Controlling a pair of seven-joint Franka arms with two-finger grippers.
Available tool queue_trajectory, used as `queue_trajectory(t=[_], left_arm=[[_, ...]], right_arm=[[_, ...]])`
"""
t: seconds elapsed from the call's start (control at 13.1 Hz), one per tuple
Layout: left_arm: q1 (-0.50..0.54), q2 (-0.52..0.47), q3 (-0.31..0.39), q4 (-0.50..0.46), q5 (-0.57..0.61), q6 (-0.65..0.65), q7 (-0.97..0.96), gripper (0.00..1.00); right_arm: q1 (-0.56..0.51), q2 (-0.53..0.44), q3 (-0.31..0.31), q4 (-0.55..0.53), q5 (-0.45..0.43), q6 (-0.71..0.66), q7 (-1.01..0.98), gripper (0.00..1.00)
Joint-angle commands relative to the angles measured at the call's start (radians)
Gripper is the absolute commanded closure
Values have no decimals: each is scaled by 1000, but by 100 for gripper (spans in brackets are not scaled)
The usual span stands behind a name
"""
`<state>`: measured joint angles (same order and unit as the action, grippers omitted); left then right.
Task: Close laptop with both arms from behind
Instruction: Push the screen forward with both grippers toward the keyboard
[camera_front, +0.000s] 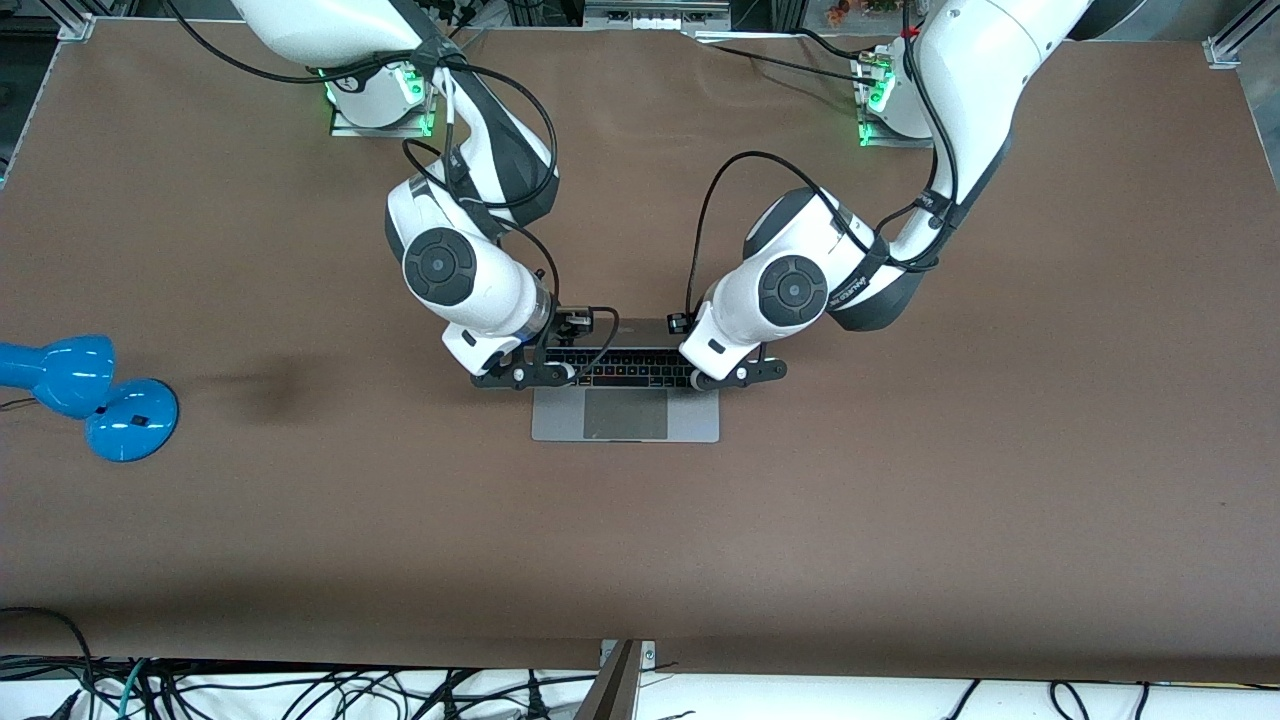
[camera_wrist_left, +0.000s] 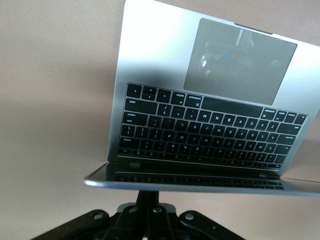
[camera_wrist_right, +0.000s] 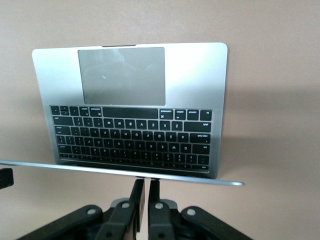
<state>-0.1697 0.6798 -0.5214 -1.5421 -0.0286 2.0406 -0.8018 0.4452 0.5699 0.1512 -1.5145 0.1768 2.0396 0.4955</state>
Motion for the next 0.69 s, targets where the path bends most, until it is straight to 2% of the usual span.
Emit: queue_trajectory(t=[0.0, 0.38, 0.61], left_arm=[[-13, 32, 11, 43, 32, -17, 1, 100], [-14, 67, 11, 85, 42, -16, 0, 100], [-27, 122, 12, 144, 45, -16, 1, 100]], right_arm=[[4, 19, -8, 0, -48, 46, -17, 90], [3, 53, -18, 0, -68, 109, -48, 90], [6, 62, -24, 0, -69, 132, -57, 90]])
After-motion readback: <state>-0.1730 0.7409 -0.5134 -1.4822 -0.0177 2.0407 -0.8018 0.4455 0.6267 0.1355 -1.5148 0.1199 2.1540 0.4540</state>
